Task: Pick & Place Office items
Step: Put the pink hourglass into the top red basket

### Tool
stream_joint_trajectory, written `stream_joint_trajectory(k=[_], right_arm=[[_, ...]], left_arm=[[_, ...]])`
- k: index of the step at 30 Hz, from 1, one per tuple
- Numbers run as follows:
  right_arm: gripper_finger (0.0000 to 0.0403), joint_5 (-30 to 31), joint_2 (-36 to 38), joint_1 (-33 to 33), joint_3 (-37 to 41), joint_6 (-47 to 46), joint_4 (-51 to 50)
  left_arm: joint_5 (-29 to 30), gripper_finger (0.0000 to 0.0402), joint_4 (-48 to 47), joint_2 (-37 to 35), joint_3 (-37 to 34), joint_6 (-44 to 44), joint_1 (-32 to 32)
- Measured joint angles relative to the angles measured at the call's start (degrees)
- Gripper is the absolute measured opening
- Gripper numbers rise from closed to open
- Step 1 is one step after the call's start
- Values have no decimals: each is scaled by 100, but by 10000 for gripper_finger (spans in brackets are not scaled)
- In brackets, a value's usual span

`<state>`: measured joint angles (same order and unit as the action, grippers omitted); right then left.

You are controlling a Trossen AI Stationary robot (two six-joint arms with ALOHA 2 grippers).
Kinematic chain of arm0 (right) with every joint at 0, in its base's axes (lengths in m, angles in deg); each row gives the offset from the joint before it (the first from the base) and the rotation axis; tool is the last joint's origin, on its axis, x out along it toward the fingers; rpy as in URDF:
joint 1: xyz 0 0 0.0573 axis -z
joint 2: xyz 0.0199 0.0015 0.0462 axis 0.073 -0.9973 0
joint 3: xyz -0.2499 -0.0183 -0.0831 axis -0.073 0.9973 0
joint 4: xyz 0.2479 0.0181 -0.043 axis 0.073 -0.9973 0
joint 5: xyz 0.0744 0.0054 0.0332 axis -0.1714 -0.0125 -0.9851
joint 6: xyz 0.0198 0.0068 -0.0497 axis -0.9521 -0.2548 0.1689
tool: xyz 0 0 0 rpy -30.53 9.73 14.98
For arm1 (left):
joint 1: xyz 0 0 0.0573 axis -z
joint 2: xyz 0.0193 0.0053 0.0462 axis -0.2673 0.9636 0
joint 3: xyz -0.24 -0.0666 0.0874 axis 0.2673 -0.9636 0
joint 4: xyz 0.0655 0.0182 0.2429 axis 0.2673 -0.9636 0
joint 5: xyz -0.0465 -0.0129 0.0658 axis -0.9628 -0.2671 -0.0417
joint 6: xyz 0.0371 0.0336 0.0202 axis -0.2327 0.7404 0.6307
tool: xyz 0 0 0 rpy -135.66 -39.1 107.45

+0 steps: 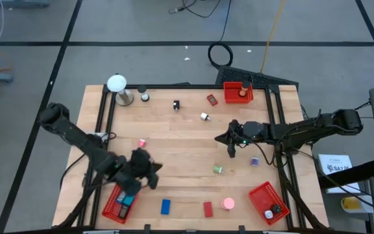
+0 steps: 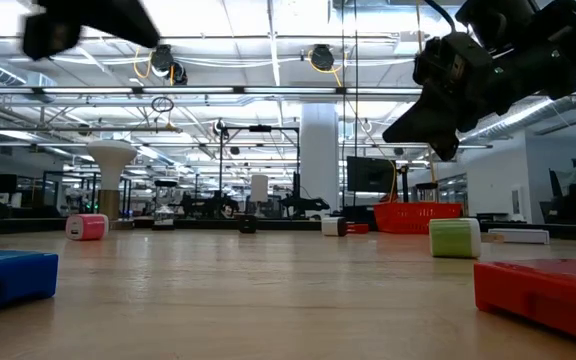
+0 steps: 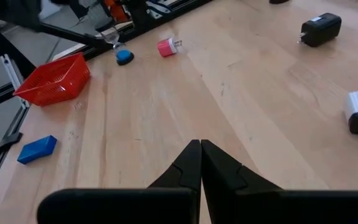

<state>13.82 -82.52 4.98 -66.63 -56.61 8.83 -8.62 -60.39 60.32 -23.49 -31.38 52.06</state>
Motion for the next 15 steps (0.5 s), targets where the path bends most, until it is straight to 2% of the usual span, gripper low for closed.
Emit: stream_joint_trajectory(k=[4,6,7,11,15], right_arm=[[0,0,0,53,1,-67,-2],[0,56,0,109,1,-187,-2],[0,189,0,124,0,-318,-1],[0,1054,-2,117,2,-968,144],[0,1666,-1,15,0,-1085,393]], left_arm=[[-28,6,370,-2,0,1505,-772],[-249,3,620,-76,-31,2367,-1148],[-507,2,881,-134,-86,2854,-1355],[-2315,4,2136,-273,-589,4633,-2291],[-3771,4,3220,-506,-1164,5385,-3119]])
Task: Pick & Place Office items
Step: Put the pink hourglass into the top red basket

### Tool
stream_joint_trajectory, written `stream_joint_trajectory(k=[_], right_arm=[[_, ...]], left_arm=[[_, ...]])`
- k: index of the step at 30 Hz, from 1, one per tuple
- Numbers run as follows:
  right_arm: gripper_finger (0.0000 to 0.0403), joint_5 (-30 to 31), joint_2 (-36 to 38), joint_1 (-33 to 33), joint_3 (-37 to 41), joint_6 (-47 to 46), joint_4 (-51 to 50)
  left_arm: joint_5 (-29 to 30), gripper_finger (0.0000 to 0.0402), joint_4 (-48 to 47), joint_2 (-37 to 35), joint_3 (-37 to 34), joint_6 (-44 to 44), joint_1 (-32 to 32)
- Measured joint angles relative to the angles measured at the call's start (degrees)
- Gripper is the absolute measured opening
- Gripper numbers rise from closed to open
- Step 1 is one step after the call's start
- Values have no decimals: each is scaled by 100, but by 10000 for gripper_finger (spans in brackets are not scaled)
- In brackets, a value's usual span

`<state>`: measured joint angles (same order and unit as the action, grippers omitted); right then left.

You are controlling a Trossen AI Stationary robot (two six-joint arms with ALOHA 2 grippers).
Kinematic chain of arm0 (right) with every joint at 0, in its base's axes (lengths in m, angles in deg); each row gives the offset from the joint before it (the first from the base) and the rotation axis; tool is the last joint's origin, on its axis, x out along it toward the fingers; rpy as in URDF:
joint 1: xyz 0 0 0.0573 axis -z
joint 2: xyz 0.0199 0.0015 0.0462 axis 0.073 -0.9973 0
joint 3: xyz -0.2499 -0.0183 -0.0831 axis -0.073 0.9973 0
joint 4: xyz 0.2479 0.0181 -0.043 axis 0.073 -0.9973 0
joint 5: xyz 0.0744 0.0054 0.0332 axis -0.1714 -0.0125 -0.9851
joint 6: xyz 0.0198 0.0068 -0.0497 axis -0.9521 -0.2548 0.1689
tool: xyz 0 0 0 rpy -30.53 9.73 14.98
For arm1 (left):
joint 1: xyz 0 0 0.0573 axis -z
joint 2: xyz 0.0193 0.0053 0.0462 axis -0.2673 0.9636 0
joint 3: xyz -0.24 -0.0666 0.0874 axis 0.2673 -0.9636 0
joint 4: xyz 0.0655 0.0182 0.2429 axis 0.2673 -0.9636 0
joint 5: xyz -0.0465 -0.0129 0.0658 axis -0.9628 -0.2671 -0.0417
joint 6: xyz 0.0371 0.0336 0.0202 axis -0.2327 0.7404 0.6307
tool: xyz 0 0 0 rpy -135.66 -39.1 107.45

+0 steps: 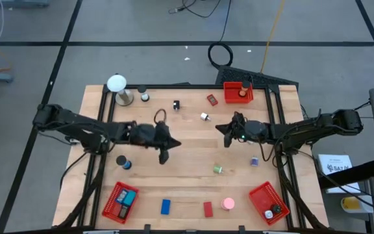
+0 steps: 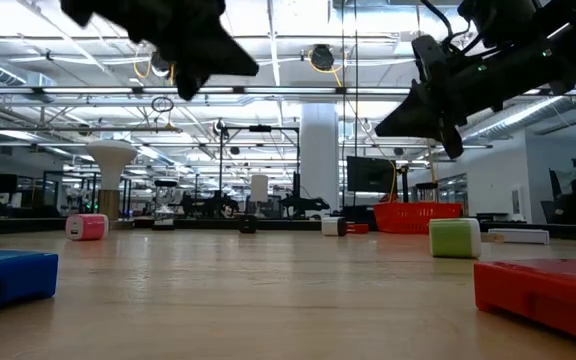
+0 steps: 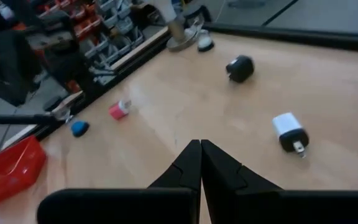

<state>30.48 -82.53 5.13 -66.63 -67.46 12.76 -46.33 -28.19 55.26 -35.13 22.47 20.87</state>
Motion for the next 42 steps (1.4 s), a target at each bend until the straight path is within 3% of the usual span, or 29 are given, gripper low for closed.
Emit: stream_joint_trajectory(k=[3,6,9,12,16,22,27,31,34,36,38,42], right_arm=[[0,212,-1,-31,2,-37,24],[0,435,-1,-30,0,-342,13],[0,578,-1,-39,4,-288,18],[0,570,-1,15,4,45,21],[0,307,-1,204,4,162,-8],[0,-760,-1,560,4,856,-25],[0,-1550,-1,853,4,1052,-12],[0,-1297,-1,975,4,1136,12],[0,-723,-1,995,4,692,153],[0,-668,-1,978,-41,609,170],[0,-889,-1,830,-309,578,-450],[0,-924,-5,296,-1332,604,-2714]], left_arm=[[-555,6,537,-13,-335,222,-417],[-669,2,724,-36,-445,153,-707],[-563,7,569,-23,-439,-157,-1023],[-86,13,247,-23,-343,-794,-1334],[582,3,-950,56,177,-1753,-1693],[863,6,-3634,570,1739,-1831,-2273],[749,3,-5205,1197,2865,-1220,-2795],[504,20,-5439,1560,3316,-476,-3206],[78,40,-5419,1698,3477,-100,-3470],[-48,55,-5401,1720,3483,127,-3559],[-48,67,-5345,1724,3483,396,-3589],[-78,81,-5239,1724,3483,891,-3567]])
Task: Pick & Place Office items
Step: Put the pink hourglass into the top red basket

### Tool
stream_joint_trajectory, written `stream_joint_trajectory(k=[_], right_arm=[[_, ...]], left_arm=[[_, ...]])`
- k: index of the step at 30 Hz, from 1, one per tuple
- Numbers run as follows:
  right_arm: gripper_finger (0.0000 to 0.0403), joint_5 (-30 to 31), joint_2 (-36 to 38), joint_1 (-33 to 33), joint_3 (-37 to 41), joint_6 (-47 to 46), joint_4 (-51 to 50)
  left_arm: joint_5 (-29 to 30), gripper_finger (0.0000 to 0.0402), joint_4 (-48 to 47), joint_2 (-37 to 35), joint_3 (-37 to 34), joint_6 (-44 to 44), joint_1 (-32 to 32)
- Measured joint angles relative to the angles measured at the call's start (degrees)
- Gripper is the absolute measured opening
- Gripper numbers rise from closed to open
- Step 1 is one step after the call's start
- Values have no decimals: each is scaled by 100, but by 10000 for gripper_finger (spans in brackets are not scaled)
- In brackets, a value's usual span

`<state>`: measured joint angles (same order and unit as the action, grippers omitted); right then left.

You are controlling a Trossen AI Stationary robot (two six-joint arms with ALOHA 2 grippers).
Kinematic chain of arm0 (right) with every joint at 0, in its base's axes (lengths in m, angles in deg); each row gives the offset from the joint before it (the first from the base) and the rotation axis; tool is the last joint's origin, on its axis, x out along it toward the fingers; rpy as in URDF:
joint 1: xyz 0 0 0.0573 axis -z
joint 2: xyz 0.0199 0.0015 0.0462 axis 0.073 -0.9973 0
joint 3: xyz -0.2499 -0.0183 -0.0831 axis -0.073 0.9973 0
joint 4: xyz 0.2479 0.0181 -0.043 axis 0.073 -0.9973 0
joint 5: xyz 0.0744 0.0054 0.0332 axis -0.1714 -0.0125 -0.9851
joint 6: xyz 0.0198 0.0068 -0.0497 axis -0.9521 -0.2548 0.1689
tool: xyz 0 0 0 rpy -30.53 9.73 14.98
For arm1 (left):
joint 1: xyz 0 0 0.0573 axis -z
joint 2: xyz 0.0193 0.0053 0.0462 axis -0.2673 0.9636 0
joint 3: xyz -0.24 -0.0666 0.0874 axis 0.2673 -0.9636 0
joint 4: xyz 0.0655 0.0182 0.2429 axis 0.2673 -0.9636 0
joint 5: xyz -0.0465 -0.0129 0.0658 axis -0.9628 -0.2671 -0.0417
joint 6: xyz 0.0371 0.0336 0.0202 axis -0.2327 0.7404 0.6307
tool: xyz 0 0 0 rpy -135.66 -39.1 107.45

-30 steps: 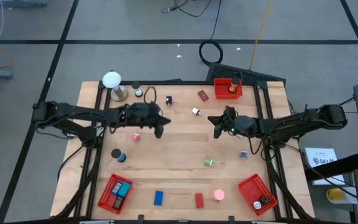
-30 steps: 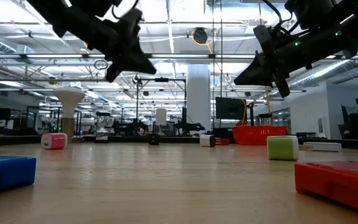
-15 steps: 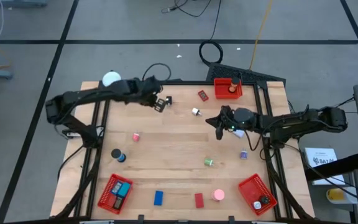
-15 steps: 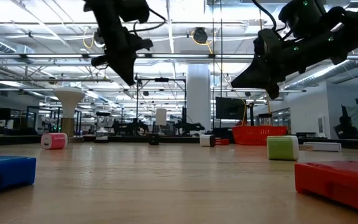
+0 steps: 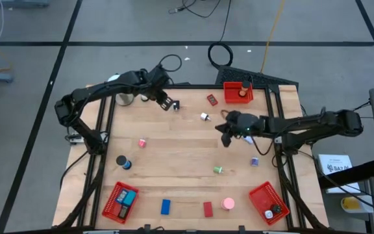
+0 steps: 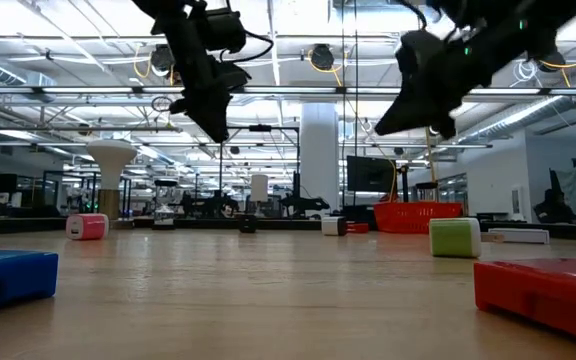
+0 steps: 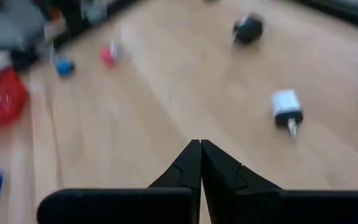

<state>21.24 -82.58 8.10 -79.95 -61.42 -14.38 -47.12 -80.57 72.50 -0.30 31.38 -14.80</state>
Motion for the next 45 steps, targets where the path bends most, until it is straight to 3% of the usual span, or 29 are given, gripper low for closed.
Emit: stream_joint_trajectory(k=[7,10,17,21,25,32,36,39,45], right_arm=[[0,-179,-32,-993,-1684,-534,-3320],[0,-191,-226,-1621,-2283,-1078,-4576],[0,-820,-1212,-2742,-3389,-2164,-6613],[0,-1311,-1742,-3071,-3688,-2288,-6664],[11,-1799,-2237,-3287,-3896,-2395,-6663],[72,-2842,-2589,-3496,-3938,-3275,-5994],[122,-2821,-2584,-3681,-3938,-3725,-5271],[155,-2458,-2584,-3870,-3938,-3965,-4954],[187,-1936,-2584,-4362,-3938,-3917,-4871]], left_arm=[[-960,37,1600,-1,-641,313,376],[-1356,7,2819,-4,-1227,323,655],[-2123,15,6221,2,-2712,327,1390],[-2667,3,7779,2,-3426,255,1583],[-2714,10,8734,2,-3996,-255,1575],[-2856,2,8997,-2,-4275,-298,1588],[-2869,11,8940,-2,-4275,-479,1615],[-2874,19,8940,-2,-4275,-419,1630],[-2623,8,8936,-3,-4275,-51,1624]])
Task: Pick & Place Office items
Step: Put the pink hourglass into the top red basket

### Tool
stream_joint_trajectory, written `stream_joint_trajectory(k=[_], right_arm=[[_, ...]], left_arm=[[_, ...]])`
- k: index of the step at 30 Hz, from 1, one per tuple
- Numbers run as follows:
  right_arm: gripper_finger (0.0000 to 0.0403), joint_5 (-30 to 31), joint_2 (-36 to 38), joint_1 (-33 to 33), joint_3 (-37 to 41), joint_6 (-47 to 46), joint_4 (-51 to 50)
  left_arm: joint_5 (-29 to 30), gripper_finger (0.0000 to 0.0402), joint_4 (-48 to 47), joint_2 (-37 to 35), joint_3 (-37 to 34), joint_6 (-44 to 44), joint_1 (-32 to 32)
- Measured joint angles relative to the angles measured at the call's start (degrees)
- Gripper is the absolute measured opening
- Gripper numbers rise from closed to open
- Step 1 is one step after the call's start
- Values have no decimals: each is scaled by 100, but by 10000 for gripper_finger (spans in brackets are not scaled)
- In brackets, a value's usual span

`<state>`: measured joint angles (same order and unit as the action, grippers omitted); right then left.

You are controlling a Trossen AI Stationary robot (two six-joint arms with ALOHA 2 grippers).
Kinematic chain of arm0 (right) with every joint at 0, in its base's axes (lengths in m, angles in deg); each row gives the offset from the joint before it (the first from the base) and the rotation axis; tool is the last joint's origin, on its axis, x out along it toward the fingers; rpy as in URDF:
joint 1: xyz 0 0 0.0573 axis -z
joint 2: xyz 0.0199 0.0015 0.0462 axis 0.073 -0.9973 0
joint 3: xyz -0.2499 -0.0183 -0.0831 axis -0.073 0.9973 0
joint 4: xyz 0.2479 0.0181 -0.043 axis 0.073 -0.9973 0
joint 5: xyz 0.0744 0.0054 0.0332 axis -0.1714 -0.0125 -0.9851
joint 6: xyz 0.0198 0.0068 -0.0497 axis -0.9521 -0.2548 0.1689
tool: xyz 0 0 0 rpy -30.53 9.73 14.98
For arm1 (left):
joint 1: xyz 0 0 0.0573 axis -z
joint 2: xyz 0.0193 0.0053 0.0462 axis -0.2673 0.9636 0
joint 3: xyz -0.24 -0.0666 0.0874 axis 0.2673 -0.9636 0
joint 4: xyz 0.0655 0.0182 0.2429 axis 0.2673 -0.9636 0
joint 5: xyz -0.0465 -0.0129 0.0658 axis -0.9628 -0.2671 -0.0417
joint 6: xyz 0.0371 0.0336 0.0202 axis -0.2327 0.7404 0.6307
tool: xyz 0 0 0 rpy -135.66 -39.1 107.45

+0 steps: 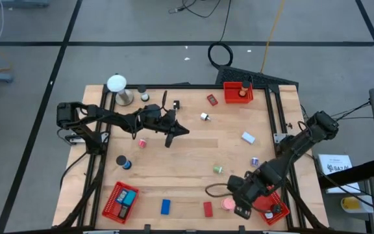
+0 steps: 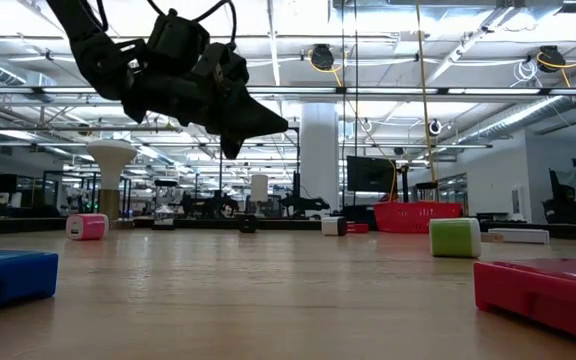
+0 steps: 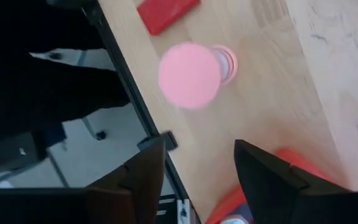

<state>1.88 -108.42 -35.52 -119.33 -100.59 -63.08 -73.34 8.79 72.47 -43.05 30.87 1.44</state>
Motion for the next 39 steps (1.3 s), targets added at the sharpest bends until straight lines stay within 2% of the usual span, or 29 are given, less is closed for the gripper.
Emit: stream_joint_trajectory(k=[4,9,14,17,21,24,29,35,39], right_arm=[[208,114,0,-196,0,-12,-194],[262,141,0,-245,0,-3,-270],[326,758,-8,-242,0,22,-315],[351,1089,-48,-247,0,66,-427],[359,1349,-184,-284,0,313,-242],[359,1346,-334,-342,0,570,288],[359,1370,-539,-486,0,678,562],[359,2071,-687,-580,0,807,612],[359,2078,-887,-577,0,1078,817]], left_arm=[[5,4,-15,-2,0,99,0],[5,20,-13,-2,0,57,0],[6,10,-13,-2,0,115,0],[5,3,-13,0,0,111,0],[5,12,-13,-2,0,116,0],[5,20,-13,-2,0,122,2],[5,10,-52,-2,2,201,0],[5,7,-52,-2,2,302,0],[5,20,-52,-2,2,302,0]])
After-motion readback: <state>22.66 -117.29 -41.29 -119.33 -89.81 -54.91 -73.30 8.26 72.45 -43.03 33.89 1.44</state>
